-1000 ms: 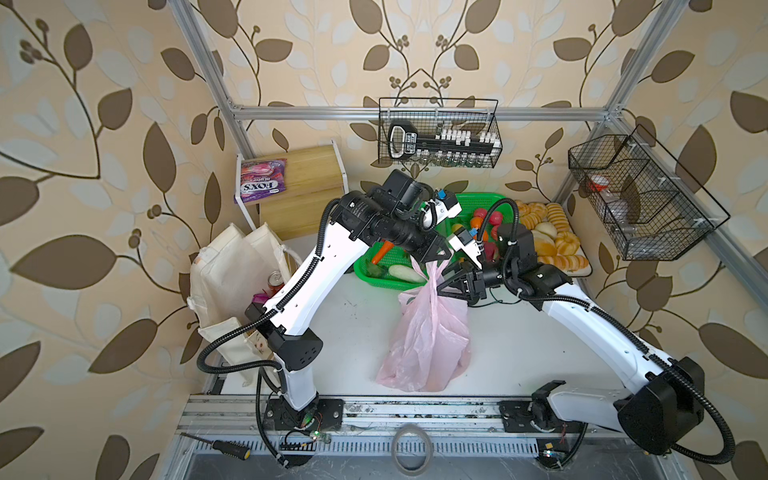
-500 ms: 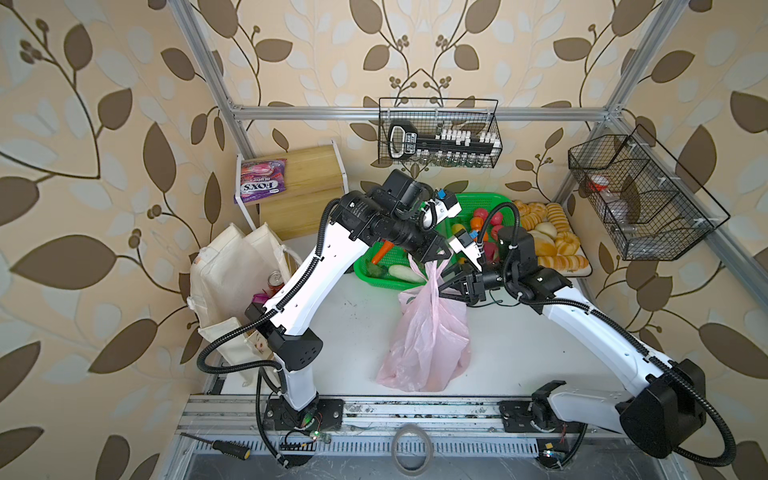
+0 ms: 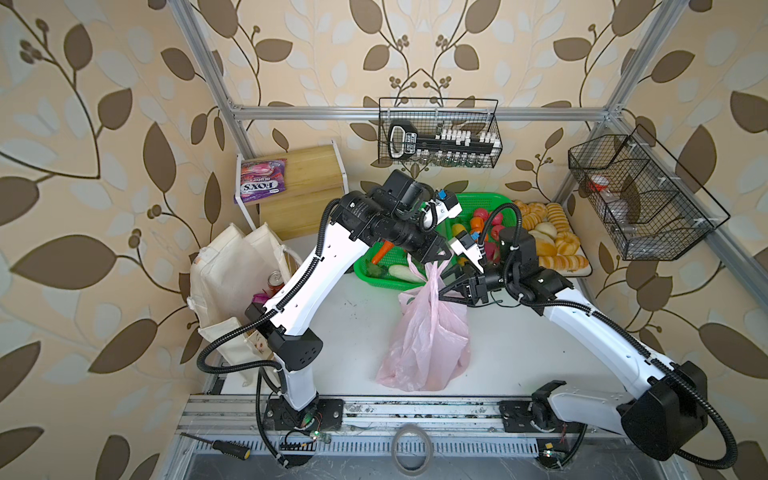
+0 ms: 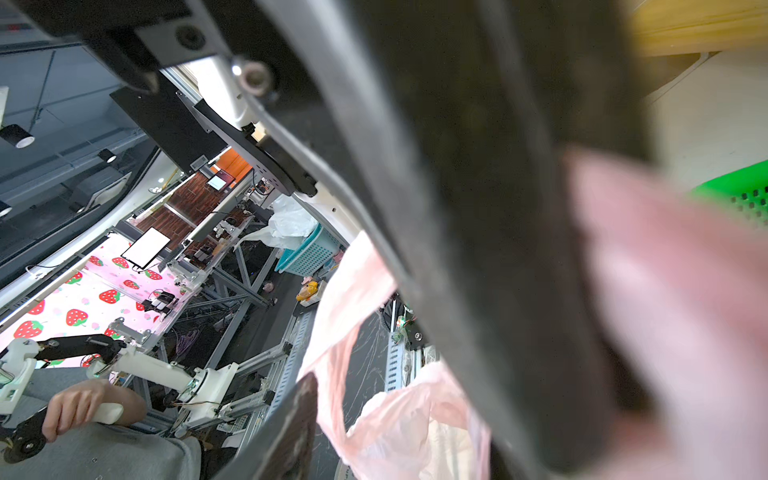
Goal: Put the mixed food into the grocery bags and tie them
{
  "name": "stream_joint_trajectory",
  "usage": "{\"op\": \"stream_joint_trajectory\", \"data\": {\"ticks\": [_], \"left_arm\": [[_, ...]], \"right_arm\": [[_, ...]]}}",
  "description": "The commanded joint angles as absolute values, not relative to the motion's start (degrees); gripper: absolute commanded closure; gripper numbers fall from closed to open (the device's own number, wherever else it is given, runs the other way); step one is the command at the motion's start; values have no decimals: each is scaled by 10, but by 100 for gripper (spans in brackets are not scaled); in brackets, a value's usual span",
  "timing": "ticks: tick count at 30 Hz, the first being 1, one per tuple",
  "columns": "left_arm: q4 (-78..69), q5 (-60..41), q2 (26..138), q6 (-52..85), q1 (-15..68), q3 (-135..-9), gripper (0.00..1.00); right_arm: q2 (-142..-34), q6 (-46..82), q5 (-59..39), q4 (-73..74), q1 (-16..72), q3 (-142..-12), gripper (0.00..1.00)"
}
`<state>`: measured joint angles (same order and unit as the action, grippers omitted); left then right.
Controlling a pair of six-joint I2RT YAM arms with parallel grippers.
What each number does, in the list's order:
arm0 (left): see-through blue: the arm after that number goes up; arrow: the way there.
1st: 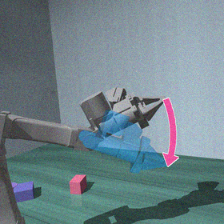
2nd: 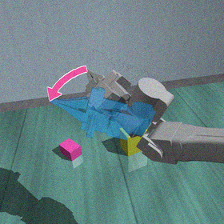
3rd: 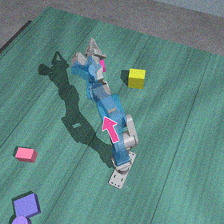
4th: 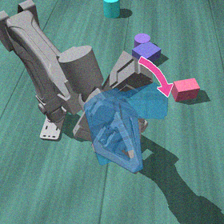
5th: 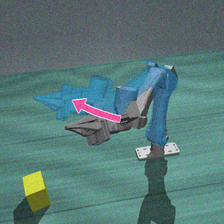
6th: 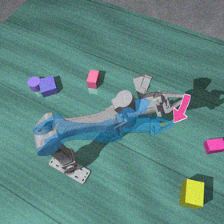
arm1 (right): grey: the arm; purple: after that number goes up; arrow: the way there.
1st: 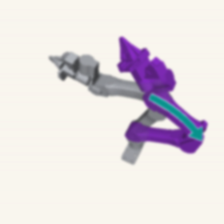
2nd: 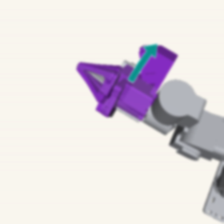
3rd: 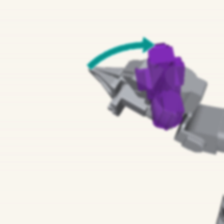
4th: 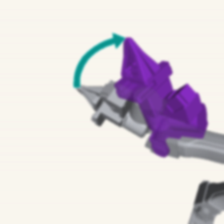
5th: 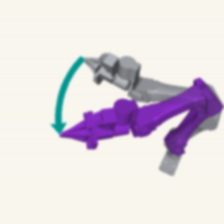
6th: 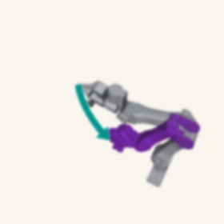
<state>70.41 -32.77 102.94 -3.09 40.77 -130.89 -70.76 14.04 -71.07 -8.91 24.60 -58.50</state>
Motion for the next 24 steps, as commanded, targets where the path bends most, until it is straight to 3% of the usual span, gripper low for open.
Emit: {"op": "stream_joint_trajectory", "data": {"ticks": [1,12,20,24], "left_arm": [[702,-352,1005,-49,403,-1319,100],[705,-374,1005,-53,403,-1322,100],[701,-396,1005,-53,403,-1321,100],[698,-393,1003,-51,403,-1321,100]], "right_arm": [[-700,123,-737,-96,247,-582,40],[-705,125,-717,-90,256,-588,41],[-717,143,-686,-61,261,-581,54],[-717,161,-681,-33,262,-575,70]]}}
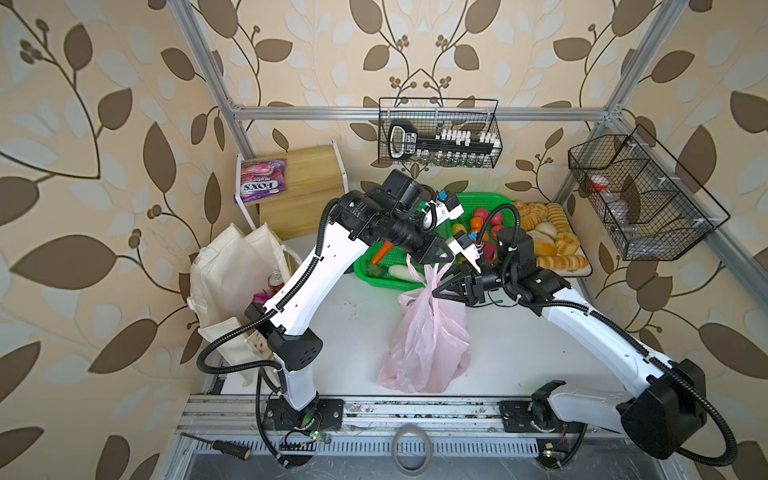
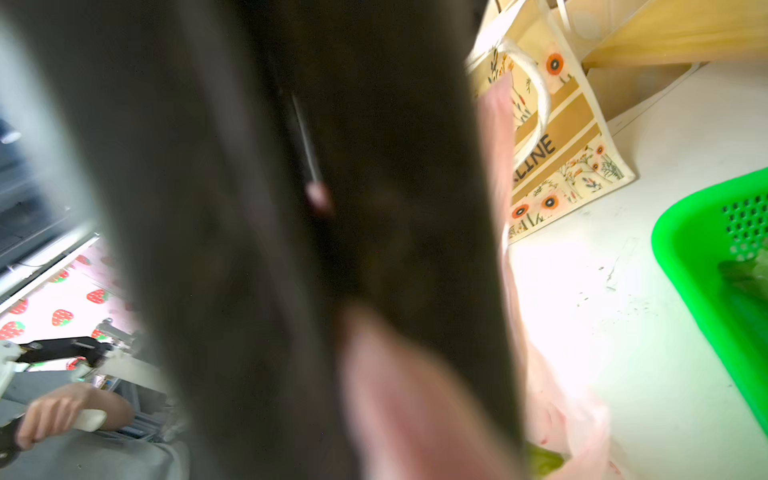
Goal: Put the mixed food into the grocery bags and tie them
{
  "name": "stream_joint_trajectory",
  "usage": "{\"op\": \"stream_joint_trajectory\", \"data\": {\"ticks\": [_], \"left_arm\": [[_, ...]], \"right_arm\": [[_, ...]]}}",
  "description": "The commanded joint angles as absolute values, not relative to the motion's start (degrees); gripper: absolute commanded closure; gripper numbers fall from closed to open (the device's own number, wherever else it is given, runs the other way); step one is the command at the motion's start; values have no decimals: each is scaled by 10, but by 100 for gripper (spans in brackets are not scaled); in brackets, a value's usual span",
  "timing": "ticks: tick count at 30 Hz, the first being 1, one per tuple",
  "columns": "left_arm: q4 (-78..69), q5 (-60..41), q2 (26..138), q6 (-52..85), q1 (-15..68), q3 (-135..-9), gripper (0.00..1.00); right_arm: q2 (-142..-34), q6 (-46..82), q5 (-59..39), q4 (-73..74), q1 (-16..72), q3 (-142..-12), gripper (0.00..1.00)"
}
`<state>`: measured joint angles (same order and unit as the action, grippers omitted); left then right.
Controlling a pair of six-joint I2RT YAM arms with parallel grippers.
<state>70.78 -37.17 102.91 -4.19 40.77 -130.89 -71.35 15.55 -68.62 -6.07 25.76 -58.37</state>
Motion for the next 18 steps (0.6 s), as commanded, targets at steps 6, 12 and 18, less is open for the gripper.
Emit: {"op": "stream_joint_trajectory", "data": {"ticks": [6,12,18], "left_arm": [[684,-378,997,-42,403,-1308,100],[636,-350,970,-18,403,-1274,81],[555,-261,905,30,403,-1198,30]], "right_arm": [[-706,194,-665,11,262,-557,93],[-689,233,-638,59,260,-528,100],[-673,271,-596,102,256,-500,100]]}}
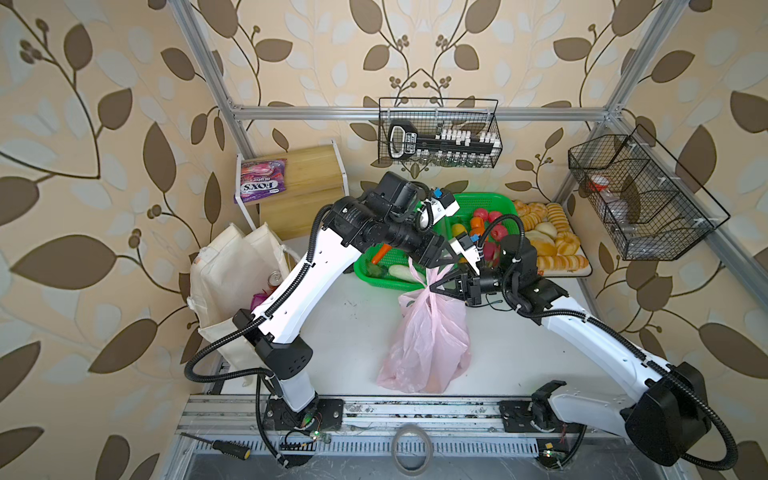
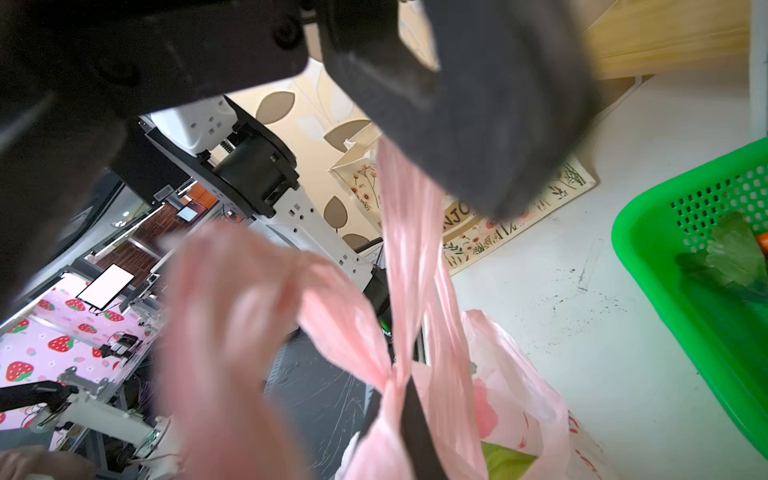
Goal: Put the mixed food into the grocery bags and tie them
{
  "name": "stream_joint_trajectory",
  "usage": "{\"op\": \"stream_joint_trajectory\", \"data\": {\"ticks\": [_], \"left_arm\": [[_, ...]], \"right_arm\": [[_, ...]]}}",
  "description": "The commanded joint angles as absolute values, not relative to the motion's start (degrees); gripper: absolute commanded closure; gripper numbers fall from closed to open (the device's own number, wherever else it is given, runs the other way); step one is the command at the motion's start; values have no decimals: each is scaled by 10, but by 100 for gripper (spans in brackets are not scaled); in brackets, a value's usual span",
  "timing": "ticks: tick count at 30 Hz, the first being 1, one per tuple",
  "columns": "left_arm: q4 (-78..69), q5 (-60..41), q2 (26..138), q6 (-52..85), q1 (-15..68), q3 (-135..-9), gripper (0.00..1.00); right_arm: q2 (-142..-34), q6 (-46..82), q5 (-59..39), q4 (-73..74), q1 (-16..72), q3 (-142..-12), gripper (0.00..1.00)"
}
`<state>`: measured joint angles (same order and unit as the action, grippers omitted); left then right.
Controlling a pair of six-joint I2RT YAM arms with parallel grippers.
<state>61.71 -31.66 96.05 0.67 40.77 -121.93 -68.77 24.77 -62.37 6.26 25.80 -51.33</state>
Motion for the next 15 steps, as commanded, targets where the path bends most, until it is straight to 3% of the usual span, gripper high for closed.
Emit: {"op": "stream_joint_trajectory", "data": {"ticks": [1,7,9,15], "left_arm": [[536,-240,886,40,403,-1180,25],[467,-136,792,72,402,-1052,6],[467,-125,786,83,390,-1033,5],[459,-231,820,105,350,-1035,9]], "right_arm": [[-669,275,-589,108,254,-496,100],[-659,304,-561,138,246,-480,100],[-653,305,-548,139,245,-479,100],[-643,307,-542,142,244,-479,100]]}}
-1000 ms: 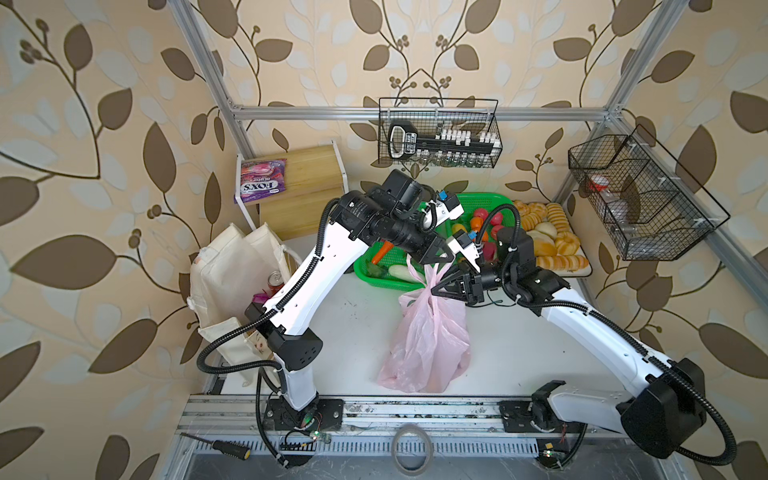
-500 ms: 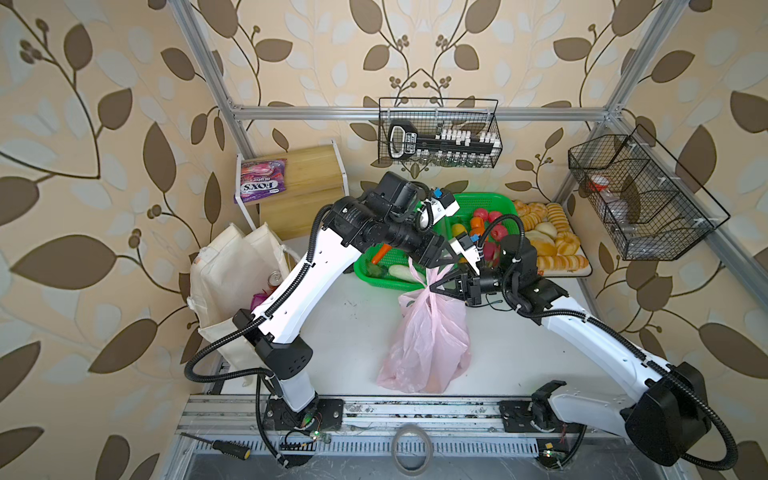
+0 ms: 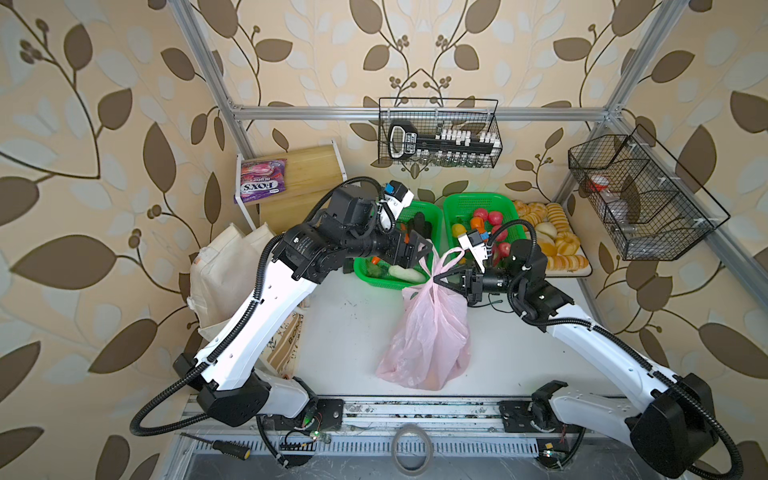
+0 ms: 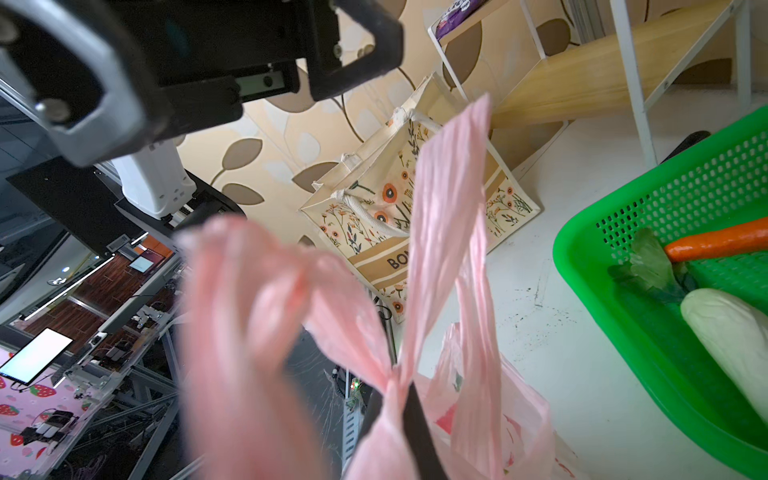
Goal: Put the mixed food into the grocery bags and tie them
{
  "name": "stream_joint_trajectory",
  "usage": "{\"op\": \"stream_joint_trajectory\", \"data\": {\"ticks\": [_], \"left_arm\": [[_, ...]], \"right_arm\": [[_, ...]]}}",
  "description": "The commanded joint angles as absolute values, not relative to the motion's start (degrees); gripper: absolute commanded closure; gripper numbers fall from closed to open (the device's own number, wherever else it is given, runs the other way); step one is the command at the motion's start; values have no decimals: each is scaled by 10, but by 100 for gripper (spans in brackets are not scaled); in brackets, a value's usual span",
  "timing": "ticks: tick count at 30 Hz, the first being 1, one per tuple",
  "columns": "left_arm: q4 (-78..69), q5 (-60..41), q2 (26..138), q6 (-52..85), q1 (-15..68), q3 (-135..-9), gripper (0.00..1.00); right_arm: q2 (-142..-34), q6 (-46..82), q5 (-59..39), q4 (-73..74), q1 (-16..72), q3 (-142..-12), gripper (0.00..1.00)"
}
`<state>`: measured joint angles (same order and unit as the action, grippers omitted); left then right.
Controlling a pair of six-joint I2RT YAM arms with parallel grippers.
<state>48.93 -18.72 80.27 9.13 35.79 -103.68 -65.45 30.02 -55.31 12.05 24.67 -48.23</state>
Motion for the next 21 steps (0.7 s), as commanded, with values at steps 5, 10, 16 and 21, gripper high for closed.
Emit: {"op": "stream_joint_trajectory", "data": {"ticks": [5,10,16,21], "left_arm": [[473,-295,886,101,345,-1072,16],[473,-350,915,113,344,-1081,22],[443,-379,909,150,344,-1064,66],[358,-399,873,217,344,-997,100]], "right_arm": [[-642,305,-545,138,244,-479,100],[-643,297,-543,131,244,-478,100],[-646,287,-527,113,240,-475,100],[-649,301,-525,130,237,-468,97]]}}
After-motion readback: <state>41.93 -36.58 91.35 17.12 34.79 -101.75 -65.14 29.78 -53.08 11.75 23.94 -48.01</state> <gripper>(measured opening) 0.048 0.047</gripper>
